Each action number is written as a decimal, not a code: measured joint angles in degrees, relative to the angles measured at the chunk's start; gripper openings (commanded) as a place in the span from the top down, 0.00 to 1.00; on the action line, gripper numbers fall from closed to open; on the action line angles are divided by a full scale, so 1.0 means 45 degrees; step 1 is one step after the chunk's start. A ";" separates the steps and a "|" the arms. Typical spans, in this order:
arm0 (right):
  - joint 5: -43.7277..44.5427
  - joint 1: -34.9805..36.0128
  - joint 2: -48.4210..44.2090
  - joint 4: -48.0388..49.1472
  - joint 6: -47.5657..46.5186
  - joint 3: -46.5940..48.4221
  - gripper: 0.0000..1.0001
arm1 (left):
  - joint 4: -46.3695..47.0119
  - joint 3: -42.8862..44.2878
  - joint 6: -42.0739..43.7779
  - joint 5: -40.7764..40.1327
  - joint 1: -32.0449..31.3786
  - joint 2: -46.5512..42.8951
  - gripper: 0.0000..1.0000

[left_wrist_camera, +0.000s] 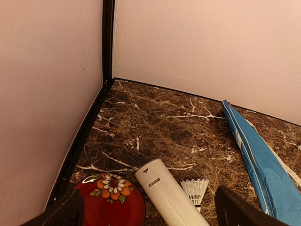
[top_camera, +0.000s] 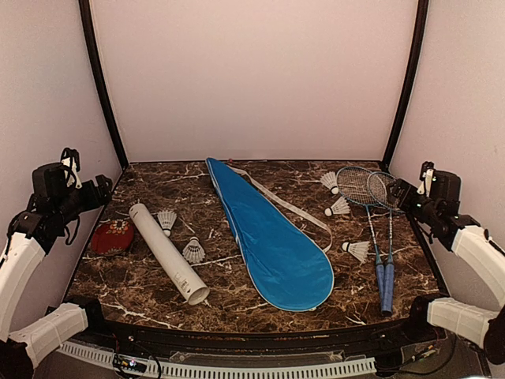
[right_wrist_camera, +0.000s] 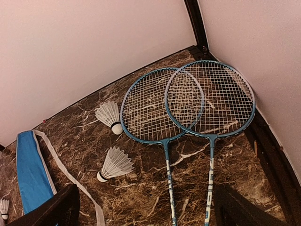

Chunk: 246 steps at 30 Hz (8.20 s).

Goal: Pack up the badminton gear
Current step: Pick up the shuttle tube from the center of the board, then place the shuttle tube at the center of the board, then pick up the shuttle tube from the center of the board, then open the tube cap from the shuttle tube.

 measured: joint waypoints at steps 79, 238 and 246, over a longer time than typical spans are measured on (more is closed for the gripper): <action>0.4537 1.8423 1.8802 -0.5610 0.0476 1.7184 0.21 | 0.2846 0.0049 0.1977 0.0801 -0.1671 0.1258 0.01; -0.0175 1.5679 0.1219 0.5353 0.7315 -0.3366 0.27 | 0.1389 -0.0602 0.5051 0.3813 -1.4333 0.6742 0.27; -0.0097 1.6398 0.2861 0.7257 0.7873 -0.3546 0.38 | 0.1491 -0.0695 0.5047 0.3755 -1.4333 0.6533 0.27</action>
